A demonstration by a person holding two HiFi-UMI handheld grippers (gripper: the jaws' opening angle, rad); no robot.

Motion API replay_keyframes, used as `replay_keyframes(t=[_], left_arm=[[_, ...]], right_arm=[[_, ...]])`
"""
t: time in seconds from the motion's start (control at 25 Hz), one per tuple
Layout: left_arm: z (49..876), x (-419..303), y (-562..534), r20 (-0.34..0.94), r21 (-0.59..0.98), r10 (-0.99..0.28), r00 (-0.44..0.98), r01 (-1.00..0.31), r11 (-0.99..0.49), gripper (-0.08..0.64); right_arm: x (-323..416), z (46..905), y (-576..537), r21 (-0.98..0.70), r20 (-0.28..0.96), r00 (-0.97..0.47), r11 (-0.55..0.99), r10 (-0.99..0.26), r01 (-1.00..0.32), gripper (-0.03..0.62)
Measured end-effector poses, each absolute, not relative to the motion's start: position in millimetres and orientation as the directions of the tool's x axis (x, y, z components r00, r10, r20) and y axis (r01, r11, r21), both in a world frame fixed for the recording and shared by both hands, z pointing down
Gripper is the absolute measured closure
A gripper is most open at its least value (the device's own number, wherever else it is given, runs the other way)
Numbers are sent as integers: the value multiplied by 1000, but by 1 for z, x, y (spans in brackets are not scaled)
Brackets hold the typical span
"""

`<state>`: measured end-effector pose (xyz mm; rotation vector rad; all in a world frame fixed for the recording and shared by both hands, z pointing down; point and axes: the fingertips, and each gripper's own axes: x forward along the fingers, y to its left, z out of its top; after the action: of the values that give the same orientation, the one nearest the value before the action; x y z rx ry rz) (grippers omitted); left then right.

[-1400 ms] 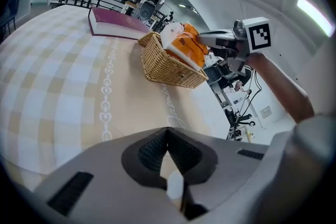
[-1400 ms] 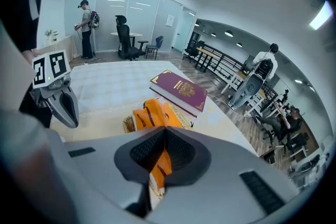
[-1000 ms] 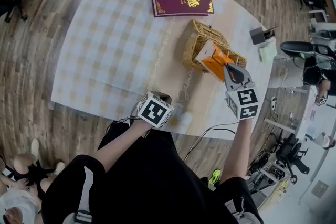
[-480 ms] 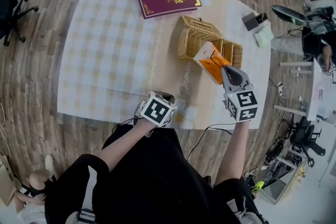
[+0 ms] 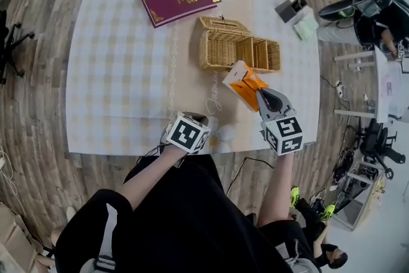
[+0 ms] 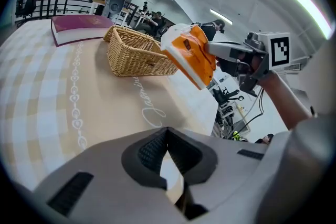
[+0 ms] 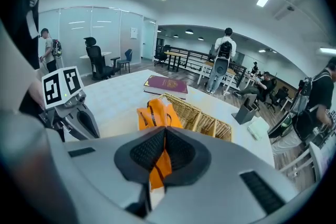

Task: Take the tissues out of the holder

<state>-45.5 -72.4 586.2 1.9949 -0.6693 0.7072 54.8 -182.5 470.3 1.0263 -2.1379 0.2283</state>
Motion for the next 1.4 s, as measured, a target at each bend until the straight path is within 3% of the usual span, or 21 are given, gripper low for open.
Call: replay_keyframes(t=[0.72, 1.4], left_arm=[[587, -4, -61, 724, 533, -125, 678, -665, -523, 560], [568, 69, -20, 752, 464, -191, 630, -713, -525, 560]], right_arm=[[84, 508, -113, -1, 695, -410, 570, -591, -822, 575], [147, 514, -44, -53, 679, -441, 560, -587, -827, 575]])
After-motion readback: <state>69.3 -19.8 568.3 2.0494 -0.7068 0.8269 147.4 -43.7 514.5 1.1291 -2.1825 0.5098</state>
